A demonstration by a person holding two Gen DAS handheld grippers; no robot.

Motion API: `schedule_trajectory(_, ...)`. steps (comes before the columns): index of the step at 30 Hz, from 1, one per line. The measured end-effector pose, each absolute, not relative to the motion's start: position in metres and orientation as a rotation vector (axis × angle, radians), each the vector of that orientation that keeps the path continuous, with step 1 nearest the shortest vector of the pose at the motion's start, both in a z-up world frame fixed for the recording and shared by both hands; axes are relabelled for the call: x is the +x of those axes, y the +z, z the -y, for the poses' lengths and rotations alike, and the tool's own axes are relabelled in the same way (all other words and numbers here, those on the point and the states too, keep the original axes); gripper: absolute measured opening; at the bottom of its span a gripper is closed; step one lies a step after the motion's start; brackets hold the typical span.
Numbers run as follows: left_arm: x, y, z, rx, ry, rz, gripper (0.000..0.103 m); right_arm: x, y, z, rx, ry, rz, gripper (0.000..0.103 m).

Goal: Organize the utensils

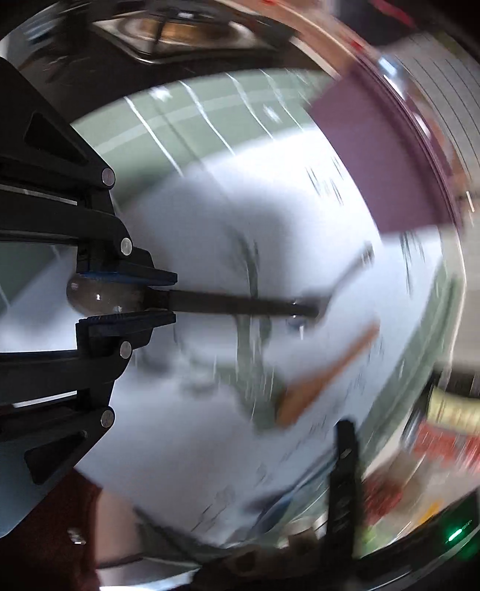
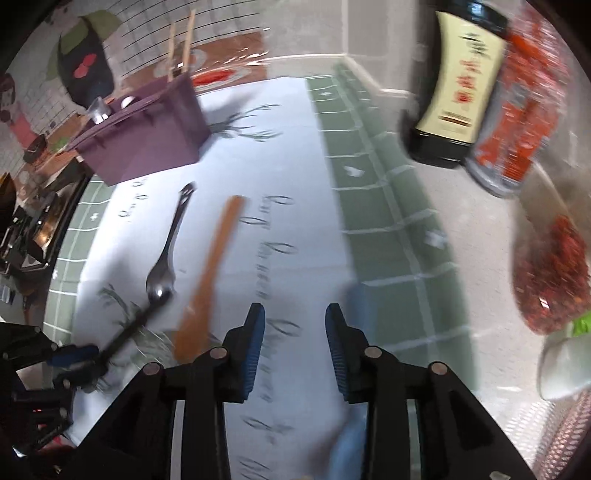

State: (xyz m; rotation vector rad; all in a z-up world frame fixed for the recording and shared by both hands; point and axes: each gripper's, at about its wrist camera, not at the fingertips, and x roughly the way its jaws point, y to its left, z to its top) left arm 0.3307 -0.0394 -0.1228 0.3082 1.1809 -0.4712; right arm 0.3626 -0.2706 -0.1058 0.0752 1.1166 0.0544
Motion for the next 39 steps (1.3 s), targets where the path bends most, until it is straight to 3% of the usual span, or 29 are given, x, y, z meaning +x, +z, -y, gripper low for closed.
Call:
schedule_trajectory(8,0.347,-0.121,-0.008,-0.006,-0.431,-1.240,0.014,0.412,-0.126,0.224,0.079,0.028,-1.161,0.034)
schedule_trajectory(10,0.354,-0.117,-0.010,-0.033,-0.442,-1.242,0.014,0.417,-0.126,0.214,0.013,0.018,-1.155,0.029)
schedule_trajectory(11,0.357,-0.114,-0.013,-0.042,-0.443,-1.245,0.014,0.418,-0.126,0.209,-0.034,0.008,-1.153,0.011)
schedule_trajectory(12,0.363,-0.111,-0.011,-0.048,-0.442,-1.253,0.014,0.418,-0.125,0.208,-0.049,0.023,-1.157,0.010)
schedule_trajectory(24,0.421,-0.122,0.048,0.236,-0.346,-1.386,0.015,0.376,-0.089,0.237,0.016,0.074,-1.069,0.010)
schedule_trajectory(33,0.435,-0.125,0.043,0.218,-0.324,-1.435,0.014,0.366,-0.080,0.245,0.024,0.065,-1.038,0.010)
schedule_trajectory(39,0.416,-0.121,0.040,0.111,-0.386,-1.329,0.012,0.367,-0.077,0.242,0.027,0.054,-1.020,0.010)
